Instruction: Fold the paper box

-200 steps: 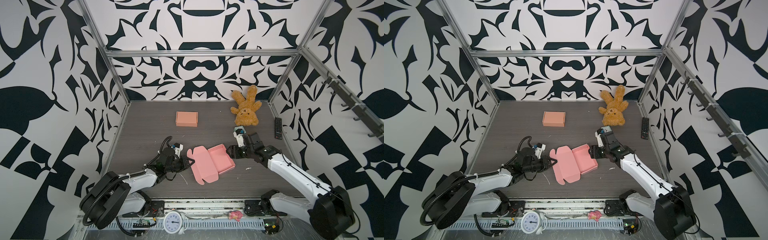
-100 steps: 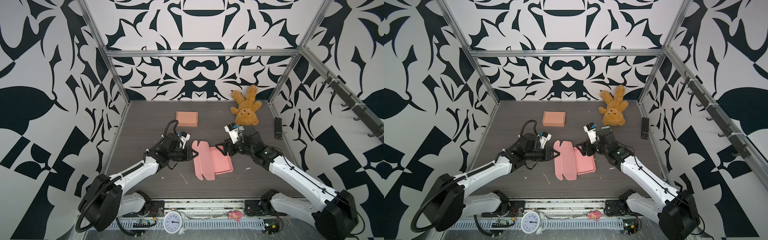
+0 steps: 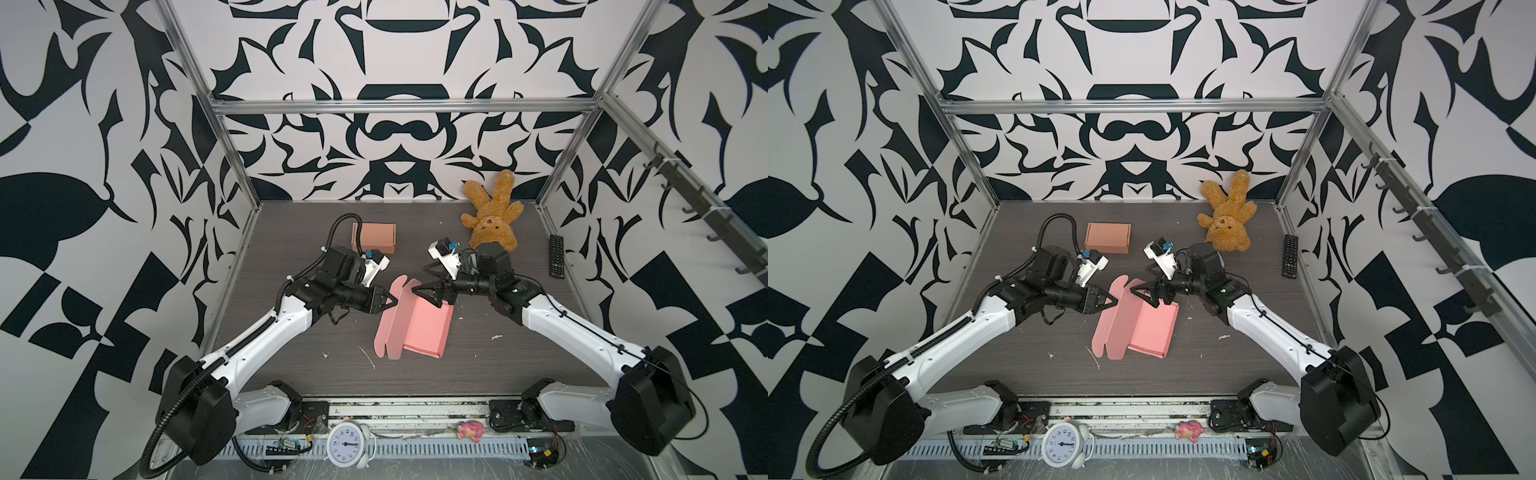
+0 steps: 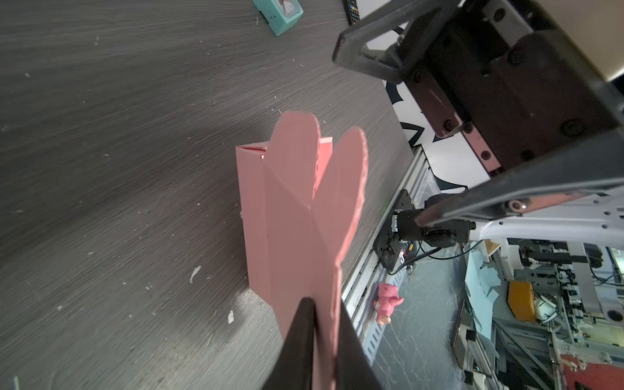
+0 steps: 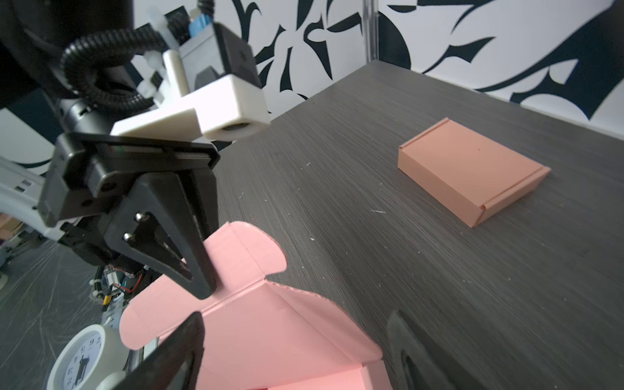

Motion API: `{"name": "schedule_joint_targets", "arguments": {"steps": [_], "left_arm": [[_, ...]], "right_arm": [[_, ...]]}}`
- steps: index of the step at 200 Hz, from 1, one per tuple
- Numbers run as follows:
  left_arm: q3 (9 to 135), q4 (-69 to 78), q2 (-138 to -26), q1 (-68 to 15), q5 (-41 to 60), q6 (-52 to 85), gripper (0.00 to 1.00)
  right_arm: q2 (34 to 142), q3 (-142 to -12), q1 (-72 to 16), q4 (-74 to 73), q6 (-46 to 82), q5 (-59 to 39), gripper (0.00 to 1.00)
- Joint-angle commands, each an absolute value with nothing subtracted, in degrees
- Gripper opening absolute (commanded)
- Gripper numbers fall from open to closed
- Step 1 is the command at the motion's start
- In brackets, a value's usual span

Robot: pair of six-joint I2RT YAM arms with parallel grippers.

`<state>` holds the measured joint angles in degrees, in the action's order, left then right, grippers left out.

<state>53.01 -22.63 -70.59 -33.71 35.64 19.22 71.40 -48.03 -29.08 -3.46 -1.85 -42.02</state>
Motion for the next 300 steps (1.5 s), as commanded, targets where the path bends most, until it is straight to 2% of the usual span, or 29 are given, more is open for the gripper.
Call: {"name": "schedule_joint_targets", "arguments": {"steps": [1,60,122,167,179,202,217,271,300], "left_arm": [[55.33,-29.22,-71.5,-33.49,37.99,13.54,0.14],[57.88,-32.87,-72.42,-33.53,36.81,10.74,0.13],[58.88,-34.16,-72.6,-33.49,35.52,9.69,0.12],[58.75,-34.24,-72.06,-33.49,34.77,9.5,0.12],[58.8,-34.27,-71.92,-33.49,34.33,9.45,0.12],[58.89,-34.27,-71.98,-33.49,33.87,9.4,0.12],[58.99,-34.16,-71.89,-33.49,33.43,9.37,0.12],[59.72,-34.84,-71.81,-33.49,31.36,8.65,0.12],[59.81,-35.41,-71.63,-33.49,30.64,8.28,0.12]], "right_arm": [[72.18,-51.71,-29.27,-2.83,-7.98,-47.63,0.87],[78.86,-55.02,-29.42,1.23,-11.06,-49.08,0.85],[78.97,-55.24,-30.73,4.67,-13.47,-47.96,0.78],[80.02,-57.19,-31.55,7.5,-14.42,-48.58,0.77],[80.19,-57.52,-31.66,8.14,-14.72,-48.6,0.74],[80.22,-57.57,-32.28,9.08,-15.35,-47.16,0.58],[80.39,-57.88,-32.62,9.91,-15.73,-46.18,0.52],[81.67,-59.24,-33.73,12.2,-17.13,-44.93,0.41],[81.88,-59.02,-33.84,12.65,-17.53,-43.42,0.42]]}}
